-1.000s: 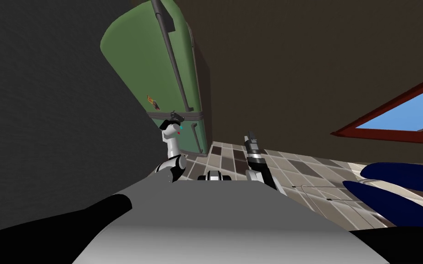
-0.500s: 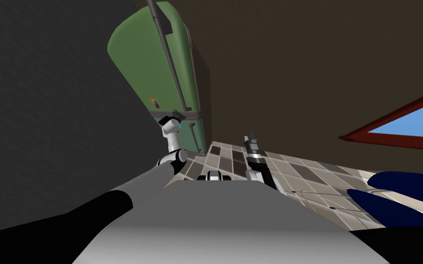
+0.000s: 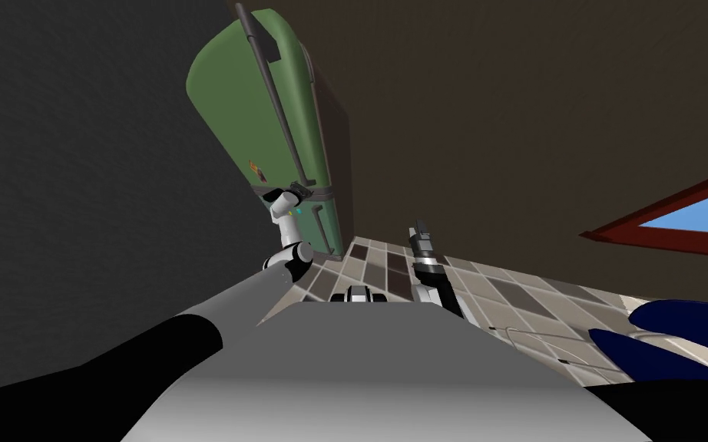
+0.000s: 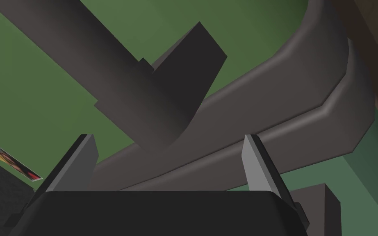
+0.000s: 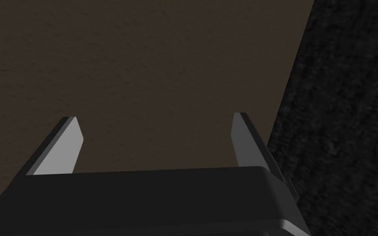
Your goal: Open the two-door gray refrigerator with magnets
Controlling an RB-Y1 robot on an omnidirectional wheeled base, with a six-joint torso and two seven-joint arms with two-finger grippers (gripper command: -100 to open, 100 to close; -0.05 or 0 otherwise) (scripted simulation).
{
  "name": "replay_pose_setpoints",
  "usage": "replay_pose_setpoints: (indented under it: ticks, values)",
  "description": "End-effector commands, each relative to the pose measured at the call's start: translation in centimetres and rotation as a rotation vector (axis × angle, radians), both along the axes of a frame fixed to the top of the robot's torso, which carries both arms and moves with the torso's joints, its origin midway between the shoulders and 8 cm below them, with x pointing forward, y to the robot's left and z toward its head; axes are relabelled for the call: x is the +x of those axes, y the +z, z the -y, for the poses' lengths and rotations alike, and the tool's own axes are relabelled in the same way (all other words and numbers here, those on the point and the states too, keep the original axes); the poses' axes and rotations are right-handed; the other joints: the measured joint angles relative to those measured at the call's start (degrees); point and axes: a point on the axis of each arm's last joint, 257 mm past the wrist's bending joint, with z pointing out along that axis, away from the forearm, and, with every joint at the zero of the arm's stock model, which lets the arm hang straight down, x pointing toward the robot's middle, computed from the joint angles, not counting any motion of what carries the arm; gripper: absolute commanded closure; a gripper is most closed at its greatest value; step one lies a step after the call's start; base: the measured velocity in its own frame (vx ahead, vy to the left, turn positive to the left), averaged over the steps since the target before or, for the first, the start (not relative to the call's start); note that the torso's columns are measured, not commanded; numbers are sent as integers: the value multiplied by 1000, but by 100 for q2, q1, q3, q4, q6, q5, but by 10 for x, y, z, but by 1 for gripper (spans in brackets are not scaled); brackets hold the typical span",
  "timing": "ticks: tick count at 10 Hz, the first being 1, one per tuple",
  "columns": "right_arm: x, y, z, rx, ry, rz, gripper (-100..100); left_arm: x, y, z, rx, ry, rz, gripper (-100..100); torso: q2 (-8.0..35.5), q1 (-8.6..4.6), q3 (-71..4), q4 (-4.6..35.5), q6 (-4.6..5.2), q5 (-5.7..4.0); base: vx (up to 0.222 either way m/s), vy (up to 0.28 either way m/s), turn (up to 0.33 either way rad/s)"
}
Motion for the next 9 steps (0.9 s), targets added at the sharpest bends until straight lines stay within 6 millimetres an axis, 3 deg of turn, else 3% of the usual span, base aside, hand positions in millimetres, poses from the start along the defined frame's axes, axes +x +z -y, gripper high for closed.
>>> replay_pose_setpoints:
  ticks: [1,8,9]
  values:
    - [0,0,0,0,0,0,0,4,2,-4,-1,10,-3,-100,-5,14,-2,-2,0,4,-9,0,-95]
    - [0,0,0,0,0,0,0,14,8,-20,4,52,-4,-100,-5,-12,-3,-2,4,-4,-13,28,-71]
    - [0,0,0,0,0,0,0,11,6,-13,0,34,-3,100,-7,-13,-4,-2,1,-4,14,-19,167]
